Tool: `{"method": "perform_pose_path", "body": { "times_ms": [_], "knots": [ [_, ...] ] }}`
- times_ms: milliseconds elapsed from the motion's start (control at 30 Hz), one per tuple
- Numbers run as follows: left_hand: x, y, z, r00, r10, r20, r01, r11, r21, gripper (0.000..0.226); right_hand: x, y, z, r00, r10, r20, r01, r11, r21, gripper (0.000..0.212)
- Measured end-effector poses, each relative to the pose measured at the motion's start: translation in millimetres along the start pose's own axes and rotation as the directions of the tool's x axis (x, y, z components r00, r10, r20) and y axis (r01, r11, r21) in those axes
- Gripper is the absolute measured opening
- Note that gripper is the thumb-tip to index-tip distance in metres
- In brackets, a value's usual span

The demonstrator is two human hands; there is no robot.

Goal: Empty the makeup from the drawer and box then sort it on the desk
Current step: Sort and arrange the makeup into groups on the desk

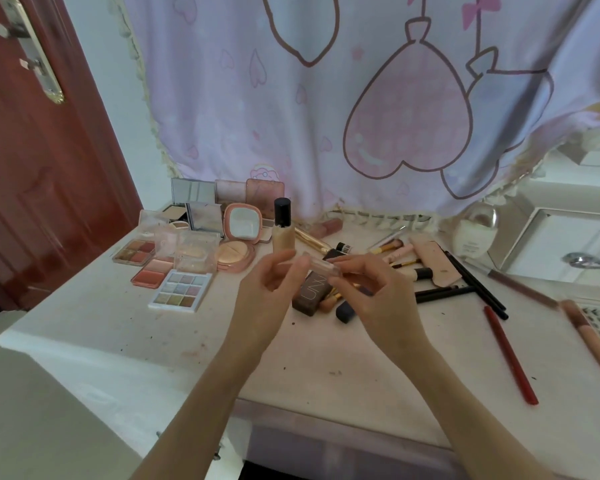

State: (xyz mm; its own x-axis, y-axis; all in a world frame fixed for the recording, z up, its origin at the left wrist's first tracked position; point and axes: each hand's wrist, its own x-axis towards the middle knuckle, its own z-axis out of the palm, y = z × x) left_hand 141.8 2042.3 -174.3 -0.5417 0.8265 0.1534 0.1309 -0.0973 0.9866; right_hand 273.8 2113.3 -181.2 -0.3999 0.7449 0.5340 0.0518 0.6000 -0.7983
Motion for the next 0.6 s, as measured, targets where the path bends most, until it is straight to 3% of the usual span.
{"method": "perform_pose_path", "body": {
  "times_ms": [67,167,300,433,600],
  "knots": [
    [-7,7,4,0.999,-0.020,0.036,0.021,0.999,-0.044,0.021,-5,0,4,0.995,-0.100,0.011,0.100,0.995,-0.021,0.012],
    [-12,8,3,0.996,-0.061,0.063,0.067,0.993,-0.102,0.014,-11,3,5,0.986,-0.159,0.046,0.161,0.986,-0.033,0.016],
    [-11,4,-4,0.988,-0.120,0.098,0.138,0.970,-0.202,0.041,-16,6,4,0.989,-0.071,0.128,0.061,0.995,0.073,0.021],
    [-13,2,-8,0.980,-0.140,0.142,0.167,0.965,-0.202,0.037,-16,4,4,0.975,-0.037,0.218,0.026,0.998,0.054,0.019],
    [-15,-1,-11,0.968,-0.183,0.174,0.201,0.975,-0.090,0.042,-16,1,4,0.947,0.052,0.316,-0.047,0.999,-0.022,0.042]
  ]
}}
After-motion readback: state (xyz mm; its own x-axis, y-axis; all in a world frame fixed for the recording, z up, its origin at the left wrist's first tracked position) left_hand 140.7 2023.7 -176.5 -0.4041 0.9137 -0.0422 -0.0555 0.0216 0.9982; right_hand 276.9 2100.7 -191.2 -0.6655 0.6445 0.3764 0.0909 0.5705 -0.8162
